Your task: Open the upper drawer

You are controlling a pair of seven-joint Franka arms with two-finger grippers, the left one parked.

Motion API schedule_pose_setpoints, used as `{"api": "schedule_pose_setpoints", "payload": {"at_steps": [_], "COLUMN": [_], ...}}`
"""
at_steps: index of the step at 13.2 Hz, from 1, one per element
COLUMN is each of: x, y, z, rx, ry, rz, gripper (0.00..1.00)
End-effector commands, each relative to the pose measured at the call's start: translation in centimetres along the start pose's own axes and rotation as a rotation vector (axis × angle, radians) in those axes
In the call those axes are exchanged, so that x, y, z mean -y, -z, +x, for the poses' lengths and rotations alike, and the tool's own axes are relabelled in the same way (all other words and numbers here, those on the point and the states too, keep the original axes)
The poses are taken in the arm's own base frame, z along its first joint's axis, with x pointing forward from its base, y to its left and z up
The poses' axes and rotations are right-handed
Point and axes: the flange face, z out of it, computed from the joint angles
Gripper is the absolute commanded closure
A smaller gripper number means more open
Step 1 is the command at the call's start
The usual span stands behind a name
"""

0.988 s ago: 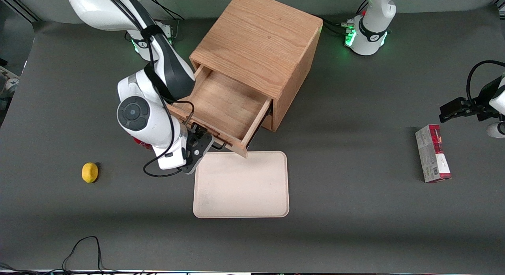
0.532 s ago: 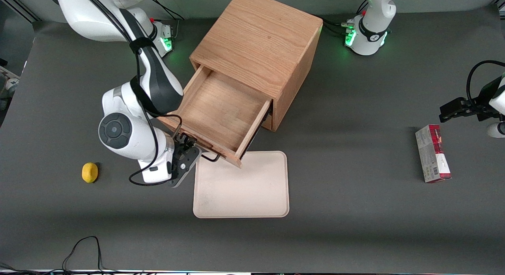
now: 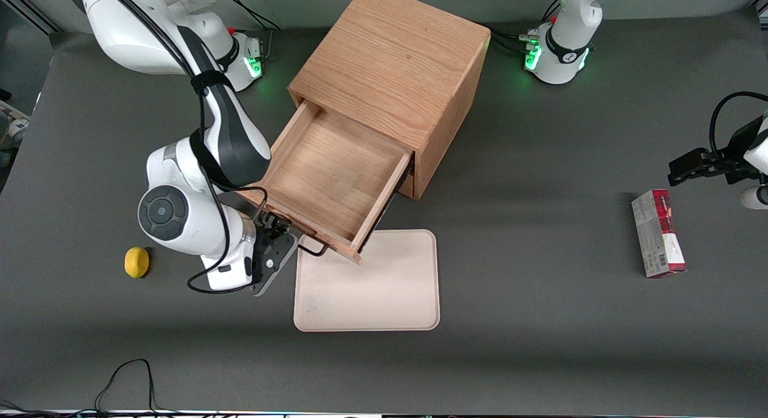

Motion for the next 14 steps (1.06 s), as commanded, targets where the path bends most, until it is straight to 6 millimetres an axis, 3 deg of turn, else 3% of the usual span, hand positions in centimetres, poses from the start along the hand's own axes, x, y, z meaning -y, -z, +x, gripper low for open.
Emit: {"api": "schedule_pose_setpoints", "payload": {"at_steps": [1,4,6,9,14], "x": [-1.5,-1.6,-1.0,-0.4,0.1], "y": [0.3,0.4,1.6,6.4,12.4], "z": [0.4,0.3,0.4,0.5,-0.6], "rx": [-0.004,-0.006,-0.015,-0.021,-0.051], "ry": [0.027,0.011,0.001,-0.013,-0.017], "rz": [-0.012,-0.01,-0.009,-0.01,-0.041], "gripper": [0.0,0.0,0.0,0.0,0.0]}}
